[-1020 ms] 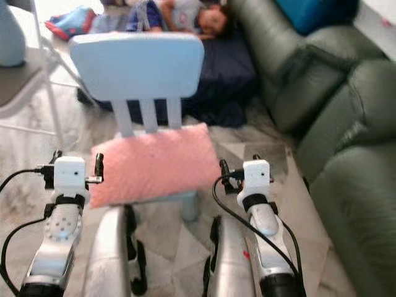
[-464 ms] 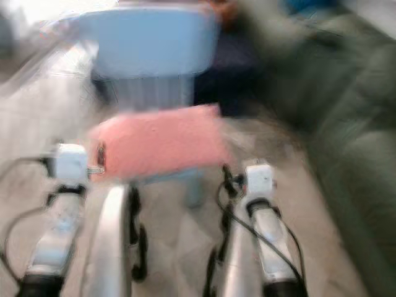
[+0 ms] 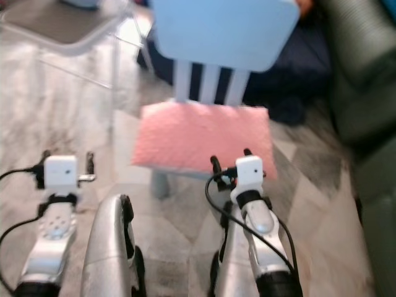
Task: Move the pillow to the sofa
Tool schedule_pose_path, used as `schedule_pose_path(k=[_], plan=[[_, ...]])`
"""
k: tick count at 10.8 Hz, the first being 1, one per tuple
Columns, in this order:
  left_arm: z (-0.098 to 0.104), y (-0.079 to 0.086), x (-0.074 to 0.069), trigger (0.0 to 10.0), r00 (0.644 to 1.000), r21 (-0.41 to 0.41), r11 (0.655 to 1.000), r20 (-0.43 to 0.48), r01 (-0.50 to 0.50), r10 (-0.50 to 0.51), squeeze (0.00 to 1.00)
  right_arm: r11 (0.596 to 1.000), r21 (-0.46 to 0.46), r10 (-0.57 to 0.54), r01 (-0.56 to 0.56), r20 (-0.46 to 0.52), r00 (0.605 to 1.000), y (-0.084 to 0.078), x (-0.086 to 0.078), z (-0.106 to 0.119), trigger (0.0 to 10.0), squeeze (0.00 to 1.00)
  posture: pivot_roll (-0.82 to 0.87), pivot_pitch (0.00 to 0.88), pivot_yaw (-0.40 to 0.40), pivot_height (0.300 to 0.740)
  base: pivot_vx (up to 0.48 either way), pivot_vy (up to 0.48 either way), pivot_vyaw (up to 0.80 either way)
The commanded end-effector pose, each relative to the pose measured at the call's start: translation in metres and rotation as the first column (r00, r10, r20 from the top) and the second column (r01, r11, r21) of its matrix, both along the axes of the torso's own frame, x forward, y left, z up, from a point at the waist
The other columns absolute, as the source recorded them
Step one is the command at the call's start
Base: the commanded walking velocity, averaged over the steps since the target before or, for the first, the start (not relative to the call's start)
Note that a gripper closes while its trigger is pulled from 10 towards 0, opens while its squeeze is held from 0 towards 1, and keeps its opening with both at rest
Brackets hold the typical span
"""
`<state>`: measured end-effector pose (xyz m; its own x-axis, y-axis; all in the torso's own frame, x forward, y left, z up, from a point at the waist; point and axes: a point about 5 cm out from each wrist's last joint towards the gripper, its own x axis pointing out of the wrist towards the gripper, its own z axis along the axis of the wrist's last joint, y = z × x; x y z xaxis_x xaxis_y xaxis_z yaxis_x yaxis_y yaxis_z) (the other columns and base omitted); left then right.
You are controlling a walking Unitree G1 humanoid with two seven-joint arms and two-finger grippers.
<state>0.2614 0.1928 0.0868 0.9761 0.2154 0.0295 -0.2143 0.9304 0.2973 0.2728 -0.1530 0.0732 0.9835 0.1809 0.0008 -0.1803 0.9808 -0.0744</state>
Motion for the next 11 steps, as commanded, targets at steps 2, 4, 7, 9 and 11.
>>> schedule_pose_path(k=[2, 4, 7, 9, 11], plan=[[-0.0054, -0.0026, -0.0045, 10.0, 1.000, -0.010, 1.000, -0.024, 0.017, -0.018, 0.00, 0.999, 0.003, -0.052, 0.052, -0.040, 0.998, -0.0098, -0.0047, -0.0074, 10.0, 0.00, -0.02, 0.184, -0.033, 0.484, 0.000, 0.000, -0.40], [-0.0050, -0.0054, -0.0030, 10.0, 0.999, -0.028, 0.999, -0.021, 0.034, -0.035, 0.00, 0.999, -0.008, -0.053, 0.052, -0.034, 0.998, -0.0114, -0.0034, -0.0063, 10.0, 0.00, -0.02, 0.187, -0.034, 0.484, 0.000, 0.000, -0.80], [-0.0040, -0.0076, -0.0024, 10.0, 0.998, -0.040, 0.997, -0.014, 0.059, -0.059, 0.00, 0.999, -0.017, -0.048, 0.048, -0.032, 0.998, -0.0108, -0.0039, -0.0065, 10.0, 0.00, -0.02, 0.188, -0.033, 0.484, 0.000, 0.000, 0.00], [-0.0034, -0.0077, -0.0024, 10.0, 0.998, -0.043, 0.997, -0.011, 0.065, -0.065, 0.00, 0.999, -0.021, -0.050, 0.049, -0.038, 0.998, -0.0110, -0.0045, -0.0079, 10.0, 0.00, -0.02, 0.188, -0.034, 0.484, 0.306, 0.000, 0.00], [-0.0032, -0.0076, -0.0025, 10.0, 0.998, -0.046, 0.997, -0.011, 0.068, -0.068, 0.00, 0.998, -0.017, -0.060, 0.059, -0.042, 0.997, -0.0117, -0.0028, -0.0074, 10.0, 0.00, -0.02, 0.189, -0.033, 0.484, 0.345, 0.000, -0.23]])
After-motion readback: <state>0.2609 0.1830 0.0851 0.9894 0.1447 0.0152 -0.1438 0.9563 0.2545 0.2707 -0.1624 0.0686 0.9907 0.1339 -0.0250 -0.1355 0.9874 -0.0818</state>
